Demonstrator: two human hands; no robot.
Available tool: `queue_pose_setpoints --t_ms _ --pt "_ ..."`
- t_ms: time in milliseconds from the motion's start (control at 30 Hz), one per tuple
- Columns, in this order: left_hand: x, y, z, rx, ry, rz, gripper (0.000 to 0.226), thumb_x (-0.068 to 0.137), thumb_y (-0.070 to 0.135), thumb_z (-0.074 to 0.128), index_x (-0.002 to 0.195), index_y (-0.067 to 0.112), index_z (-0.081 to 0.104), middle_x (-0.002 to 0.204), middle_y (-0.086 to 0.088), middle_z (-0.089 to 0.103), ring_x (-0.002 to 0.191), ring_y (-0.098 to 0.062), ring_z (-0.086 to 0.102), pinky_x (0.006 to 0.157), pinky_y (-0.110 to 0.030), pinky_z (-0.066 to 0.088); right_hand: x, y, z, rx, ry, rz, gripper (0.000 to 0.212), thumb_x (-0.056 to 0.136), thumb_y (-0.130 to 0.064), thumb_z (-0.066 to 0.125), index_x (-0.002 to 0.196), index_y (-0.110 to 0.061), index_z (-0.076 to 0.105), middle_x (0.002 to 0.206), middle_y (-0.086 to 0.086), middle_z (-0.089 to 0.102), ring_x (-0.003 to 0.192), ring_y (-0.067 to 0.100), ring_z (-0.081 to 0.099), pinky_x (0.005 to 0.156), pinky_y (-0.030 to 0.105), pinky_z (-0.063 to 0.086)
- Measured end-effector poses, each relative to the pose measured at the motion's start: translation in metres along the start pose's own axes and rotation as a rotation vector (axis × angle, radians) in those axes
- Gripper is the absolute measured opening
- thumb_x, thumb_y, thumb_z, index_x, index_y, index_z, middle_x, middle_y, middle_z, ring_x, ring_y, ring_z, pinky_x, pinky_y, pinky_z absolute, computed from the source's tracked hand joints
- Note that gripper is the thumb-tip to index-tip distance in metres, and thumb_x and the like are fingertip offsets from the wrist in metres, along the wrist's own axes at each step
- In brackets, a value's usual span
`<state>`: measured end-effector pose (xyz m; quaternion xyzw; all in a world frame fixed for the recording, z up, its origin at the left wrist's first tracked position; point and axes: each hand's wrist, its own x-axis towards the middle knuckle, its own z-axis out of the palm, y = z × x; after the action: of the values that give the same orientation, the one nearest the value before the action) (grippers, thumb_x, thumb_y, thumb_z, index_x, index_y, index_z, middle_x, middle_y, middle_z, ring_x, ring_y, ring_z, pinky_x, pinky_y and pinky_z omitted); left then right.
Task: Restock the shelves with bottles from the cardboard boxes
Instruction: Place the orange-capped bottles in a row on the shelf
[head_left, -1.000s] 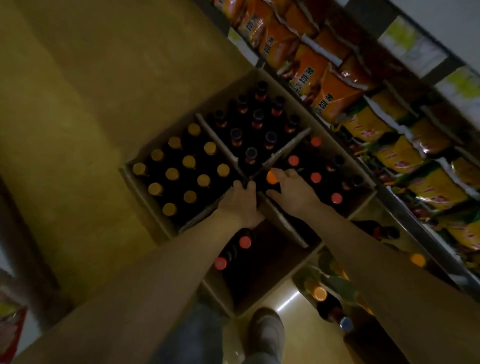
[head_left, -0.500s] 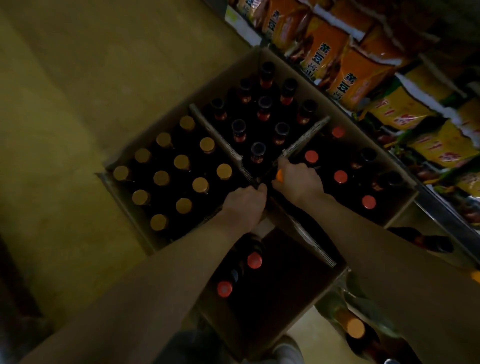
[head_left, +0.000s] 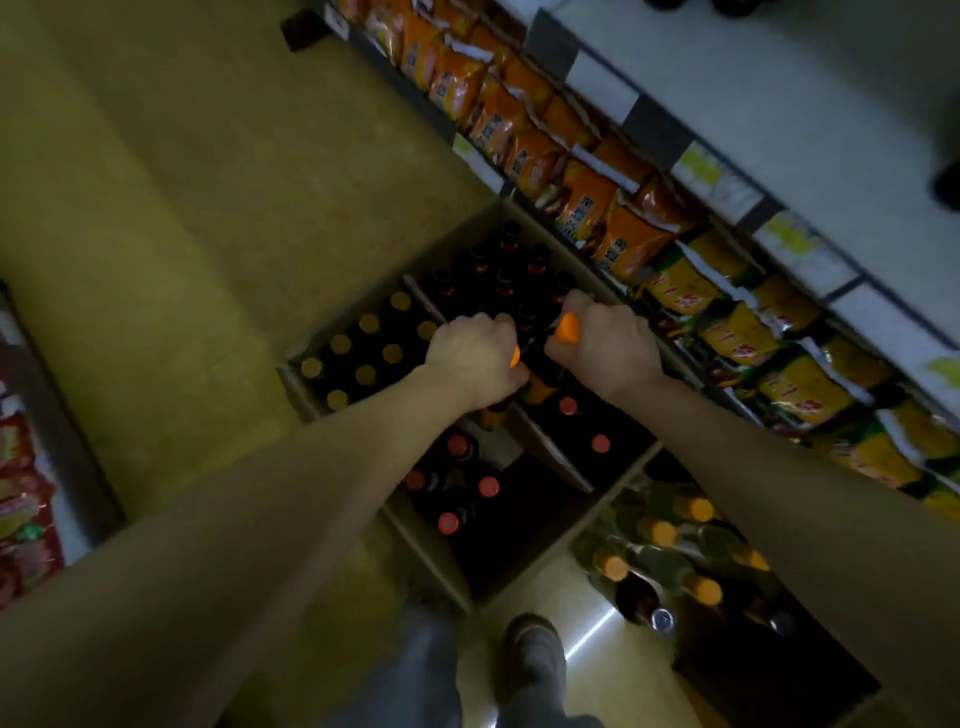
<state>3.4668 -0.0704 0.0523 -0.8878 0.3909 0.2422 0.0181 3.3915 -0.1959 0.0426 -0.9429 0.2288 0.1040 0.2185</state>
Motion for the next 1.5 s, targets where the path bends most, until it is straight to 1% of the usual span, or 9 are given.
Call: queue_pose_setpoints --t_ms 233,300,400,500,667,800,933,1233,1500 --pt "-0.08 0.024 -0.162 0.007 0.05 0.068 0.031 0.089 0.041 0.056 0.093 0.012 0.046 0.087 -0.007 0.047 0.078 -0.027 0.047 0.062 -0.032 0.036 -0.072 -0.056 -0.143 0.021 0.11 0.024 0.035 0.09 -0.034 0.06 0.115 -0.011 0.053 0.093 0.014 0.061 0.09 0.034 0.059 0.067 0.037 0.045" --pt "-0.1 0.028 -0.21 0.033 0.072 0.094 0.035 0.088 0.046 0.057 0.083 0.014 0.043 0.076 -0.002 0.039 0.076 -0.025 0.043 0.061 -0.032 0.034 -0.088 -0.07 -0.181 0.06 0.196 0.056 0.03 0.086 -0.036 0.061 0.106 -0.014 0.053 0.091 0.013 0.06 0.091 0.035 0.06 0.07 0.039 0.049" --pt "-0.131 0.034 -0.275 0.066 0.142 0.16 0.04 0.086 0.046 0.059 0.068 0.017 0.037 0.071 -0.005 0.041 0.071 -0.028 0.047 0.058 -0.033 0.037 -0.114 -0.091 -0.239 0.048 0.268 0.076 0.028 0.085 -0.037 0.061 0.101 -0.016 0.052 0.088 0.013 0.057 0.093 0.038 0.058 0.067 0.037 0.04" --pt "-0.159 0.049 -0.335 0.102 0.22 0.229 0.034 0.085 0.044 0.06 0.068 0.019 0.043 0.076 -0.021 0.048 0.069 -0.033 0.05 0.058 -0.039 0.041 -0.145 -0.117 -0.302 0.036 0.335 0.059 0.025 0.087 -0.036 0.061 0.095 -0.015 0.05 0.087 0.012 0.055 0.087 0.034 0.054 0.066 0.037 0.037" --pt "-0.207 0.075 -0.427 0.147 0.345 0.25 0.043 0.08 0.041 0.063 0.065 0.011 0.037 0.07 -0.009 0.045 0.072 -0.03 0.047 0.061 -0.032 0.038 -0.195 -0.155 -0.402 0.049 0.494 0.081 0.024 0.084 -0.034 0.063 0.082 -0.014 0.05 0.076 0.007 0.051 0.077 0.029 0.047 0.063 0.033 0.035" --pt "-0.258 0.101 -0.5 0.123 0.423 0.311 0.036 0.081 0.036 0.064 0.086 0.001 0.062 0.073 -0.019 0.058 0.078 -0.035 0.058 0.059 -0.034 0.04 -0.241 -0.182 -0.476 0.039 0.595 0.107 0.032 0.081 -0.035 0.065 0.066 -0.018 0.042 0.078 0.01 0.053 0.082 0.031 0.053 0.064 0.032 0.034" --pt "-0.304 0.134 -0.567 0.067 0.478 0.408 0.031 0.076 0.026 0.063 0.052 0.012 0.048 0.048 -0.004 0.049 0.046 -0.022 0.046 0.046 -0.024 0.032 -0.297 -0.202 -0.54 0.038 0.713 0.133 0.032 0.082 -0.034 0.066 0.069 -0.011 0.047 0.069 0.009 0.05 0.074 0.029 0.051 0.062 0.034 0.035" --pt "-0.381 0.237 -0.644 -0.03 0.56 0.676 0.024 0.071 0.021 0.061 0.053 0.01 0.049 0.046 -0.004 0.048 0.044 -0.022 0.043 0.046 -0.021 0.03 -0.425 -0.194 -0.631 0.026 0.929 0.349 0.025 0.074 -0.029 0.067 0.065 -0.011 0.054 0.057 0.005 0.05 0.058 0.021 0.048 0.053 0.028 0.036" --pt "-0.448 0.369 -0.635 -0.008 0.577 0.951 0.027 0.073 0.025 0.063 0.054 0.009 0.051 0.042 -0.003 0.048 0.043 -0.019 0.045 0.044 -0.02 0.032 -0.56 -0.155 -0.661 0.006 1.053 0.555 0.02 0.073 -0.027 0.067 0.066 -0.012 0.054 0.059 0.004 0.049 0.056 0.02 0.047 0.055 0.027 0.038"
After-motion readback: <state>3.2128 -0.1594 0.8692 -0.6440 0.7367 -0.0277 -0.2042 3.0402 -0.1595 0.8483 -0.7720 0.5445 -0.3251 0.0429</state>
